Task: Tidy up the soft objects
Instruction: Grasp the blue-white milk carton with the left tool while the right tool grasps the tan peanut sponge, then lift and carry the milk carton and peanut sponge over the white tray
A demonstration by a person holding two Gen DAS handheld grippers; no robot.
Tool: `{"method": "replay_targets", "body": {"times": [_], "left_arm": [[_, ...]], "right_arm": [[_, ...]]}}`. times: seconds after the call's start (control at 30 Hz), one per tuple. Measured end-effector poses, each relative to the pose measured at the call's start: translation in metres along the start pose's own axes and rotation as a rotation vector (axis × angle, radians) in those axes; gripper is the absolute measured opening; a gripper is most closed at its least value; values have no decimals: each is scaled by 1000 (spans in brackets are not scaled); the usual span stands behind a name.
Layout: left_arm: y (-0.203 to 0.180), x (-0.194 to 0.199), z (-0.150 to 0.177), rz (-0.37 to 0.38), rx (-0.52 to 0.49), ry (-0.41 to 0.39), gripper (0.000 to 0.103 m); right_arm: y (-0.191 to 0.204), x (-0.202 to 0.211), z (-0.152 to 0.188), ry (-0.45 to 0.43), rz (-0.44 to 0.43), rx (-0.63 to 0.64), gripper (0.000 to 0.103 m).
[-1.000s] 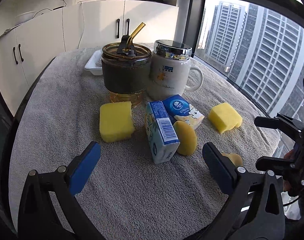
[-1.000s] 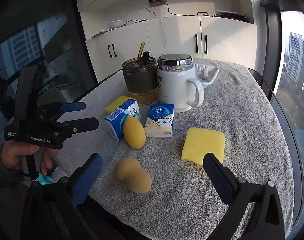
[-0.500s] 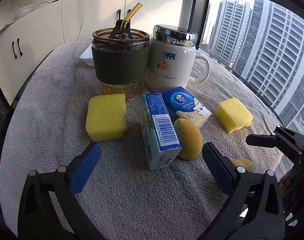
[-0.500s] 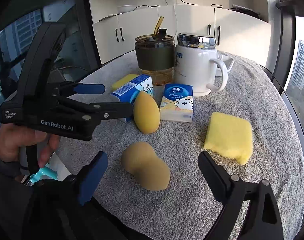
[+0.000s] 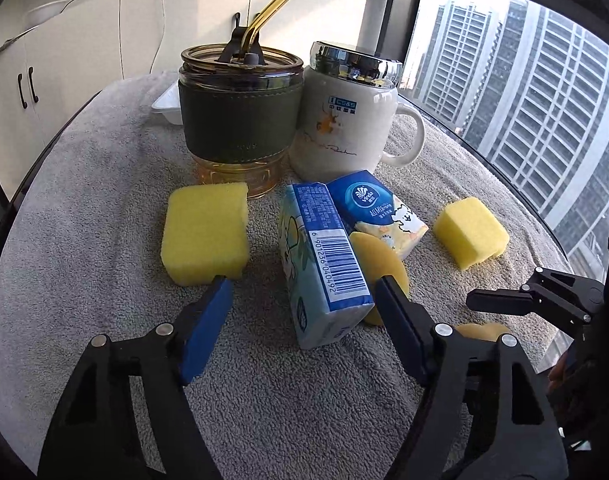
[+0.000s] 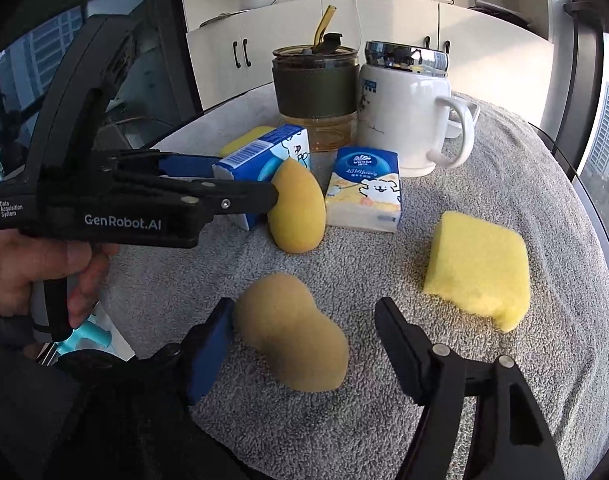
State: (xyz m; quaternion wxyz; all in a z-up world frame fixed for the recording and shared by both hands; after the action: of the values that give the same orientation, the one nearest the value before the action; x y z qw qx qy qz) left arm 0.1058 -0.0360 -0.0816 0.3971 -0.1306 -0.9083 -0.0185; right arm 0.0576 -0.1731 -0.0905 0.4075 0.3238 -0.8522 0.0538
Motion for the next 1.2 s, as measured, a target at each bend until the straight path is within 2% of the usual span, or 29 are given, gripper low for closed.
{"method": "replay_targets", "body": {"times": [0.07,0.13,0.17,0.2,0.33,0.63,1.2], "left_arm": [[-1,2,-1,4,-3,-11,54],[-3,4,-1,8,-10,-15,31],[-4,5,-1,7,-11,-18,30],[-4,5,-1,11,-8,-19,29],[-2,8,0,35,14,-25,23],[-7,16,0,42,2,-47,22],[-3,28,6,28,-5,-48,22]], "right_arm": [[0,-2,1,5,-6,-3,68],[2,-3,0,4,-4,10,61],[4,-3,0,4,-6,20,58],[6,-2,0,4,-11,26,50],[9,-1,2,3,-21,35,47],[6,4,-1,-28,-40,10,40],[6,13,-11,-50,-33,15,39]]}}
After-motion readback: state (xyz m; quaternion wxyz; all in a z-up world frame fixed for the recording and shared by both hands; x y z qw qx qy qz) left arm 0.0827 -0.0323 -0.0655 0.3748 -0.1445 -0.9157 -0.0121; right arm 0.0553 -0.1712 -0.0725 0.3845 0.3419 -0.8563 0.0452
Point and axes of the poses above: each gripper's, at about its wrist camera, not at the fingertips, and x roughly against the way its jaws point, y to its left, z to its underside, the point moved 5 cm from there along -x, roughly the way its jaws point, and after that the axes turned 7 degrees about -z, right-handed, at the moved point
